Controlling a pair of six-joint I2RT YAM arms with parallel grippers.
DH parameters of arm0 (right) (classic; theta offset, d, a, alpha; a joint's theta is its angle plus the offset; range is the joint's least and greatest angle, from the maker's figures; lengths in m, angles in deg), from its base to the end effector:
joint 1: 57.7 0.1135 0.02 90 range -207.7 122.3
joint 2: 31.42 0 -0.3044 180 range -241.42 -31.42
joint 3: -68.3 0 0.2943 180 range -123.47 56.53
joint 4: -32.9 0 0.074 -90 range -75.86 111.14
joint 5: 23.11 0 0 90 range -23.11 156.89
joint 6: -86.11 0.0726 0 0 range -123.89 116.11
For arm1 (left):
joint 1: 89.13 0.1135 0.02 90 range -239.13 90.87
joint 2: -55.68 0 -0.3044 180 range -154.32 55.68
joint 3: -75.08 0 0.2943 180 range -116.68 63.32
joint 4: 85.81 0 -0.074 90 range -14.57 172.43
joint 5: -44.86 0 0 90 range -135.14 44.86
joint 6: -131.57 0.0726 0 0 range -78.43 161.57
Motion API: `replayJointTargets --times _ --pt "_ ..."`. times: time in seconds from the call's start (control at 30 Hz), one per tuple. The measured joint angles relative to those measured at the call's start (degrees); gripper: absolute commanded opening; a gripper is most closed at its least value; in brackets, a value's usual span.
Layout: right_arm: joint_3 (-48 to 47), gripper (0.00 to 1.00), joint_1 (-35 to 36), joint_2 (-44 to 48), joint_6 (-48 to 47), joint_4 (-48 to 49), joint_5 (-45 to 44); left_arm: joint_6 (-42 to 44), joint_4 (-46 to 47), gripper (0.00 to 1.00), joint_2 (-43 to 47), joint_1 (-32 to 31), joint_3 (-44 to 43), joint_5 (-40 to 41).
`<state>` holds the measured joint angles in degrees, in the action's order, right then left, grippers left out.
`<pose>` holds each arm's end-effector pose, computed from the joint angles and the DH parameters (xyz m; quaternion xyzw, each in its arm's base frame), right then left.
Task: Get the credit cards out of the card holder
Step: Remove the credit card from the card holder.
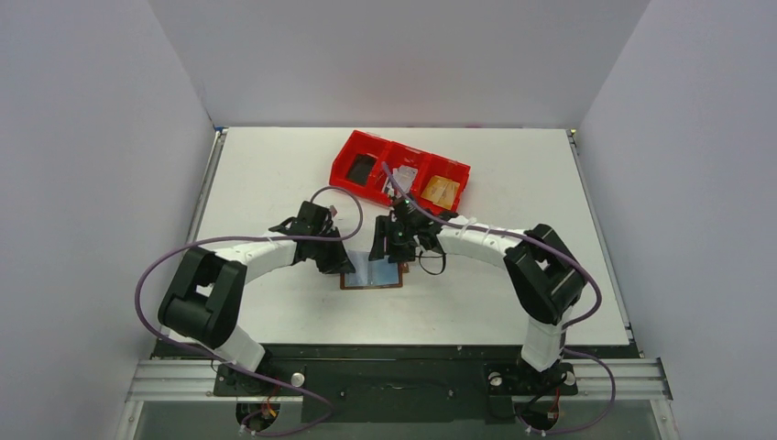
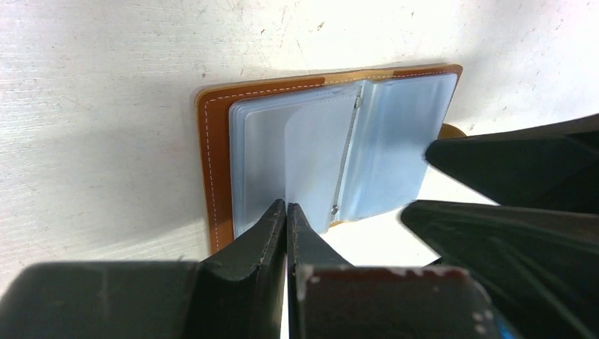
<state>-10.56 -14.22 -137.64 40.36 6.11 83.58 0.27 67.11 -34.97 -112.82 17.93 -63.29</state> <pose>0.3125 0.3251 0.1542 -0.0383 0.9417 0.3106 0.1239 0.3014 -0.1570 0.1309 -0.1066 0.9500 -0.2634 0.1295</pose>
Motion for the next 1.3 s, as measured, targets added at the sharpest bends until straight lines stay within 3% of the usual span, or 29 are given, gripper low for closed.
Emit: replayJointTargets --times 0.27,0.8,1.3 --pt "0.3 0.53 -1.5 6.3 -0.1 -2.0 -2.4 0.0 -0.7 0.0 1.0 -0.1 -0.2 0.2" --pt "3.9 0.53 -1.7 9.4 -0.1 -3.9 -5.6 0.0 -1.8 0.0 1.6 -3.4 -3.9 0.2" --pt "4.8 0.53 -2.7 17.8 -0.3 -7.9 -14.6 -0.7 0.3 0.39 -5.6 -8.5 -10.4 0.4"
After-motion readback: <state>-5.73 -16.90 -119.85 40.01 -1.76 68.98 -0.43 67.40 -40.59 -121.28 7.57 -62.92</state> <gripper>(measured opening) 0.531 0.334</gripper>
